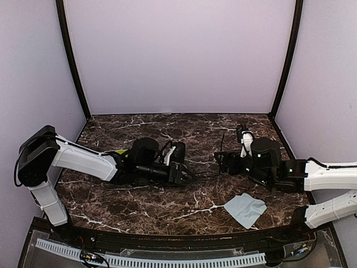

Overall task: Organize the sunglasses
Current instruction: Pass from the right arm to the left

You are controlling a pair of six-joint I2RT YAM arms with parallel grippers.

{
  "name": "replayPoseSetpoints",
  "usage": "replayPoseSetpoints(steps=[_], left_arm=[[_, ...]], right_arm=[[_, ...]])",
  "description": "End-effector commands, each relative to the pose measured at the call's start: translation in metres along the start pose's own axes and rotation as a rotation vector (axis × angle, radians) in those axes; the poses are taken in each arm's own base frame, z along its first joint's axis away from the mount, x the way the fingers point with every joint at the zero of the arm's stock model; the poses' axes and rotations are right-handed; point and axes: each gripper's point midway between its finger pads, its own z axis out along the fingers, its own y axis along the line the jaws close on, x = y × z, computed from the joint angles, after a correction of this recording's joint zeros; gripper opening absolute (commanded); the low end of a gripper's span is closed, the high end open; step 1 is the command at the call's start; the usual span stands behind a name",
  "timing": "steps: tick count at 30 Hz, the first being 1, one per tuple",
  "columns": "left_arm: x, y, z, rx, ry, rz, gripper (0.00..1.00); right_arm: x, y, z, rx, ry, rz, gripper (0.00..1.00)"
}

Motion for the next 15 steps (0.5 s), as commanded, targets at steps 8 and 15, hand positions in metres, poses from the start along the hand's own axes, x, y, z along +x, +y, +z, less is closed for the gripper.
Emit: replayPoseSetpoints(steps=[8,15], left_arm=[[-0.021,-0.022,-0.021,0.0,-0.077,0.124,0.41],[-0.021,-0.026,-0.022,0.016,-0.077,0.141,0.4]], right_arm=[[-0.043,-0.03,-0.029,-0.011,-0.057,0.043,0.68],[-0.048,-0.052,-0.011,0.099,-0.006,0.041,0.62]])
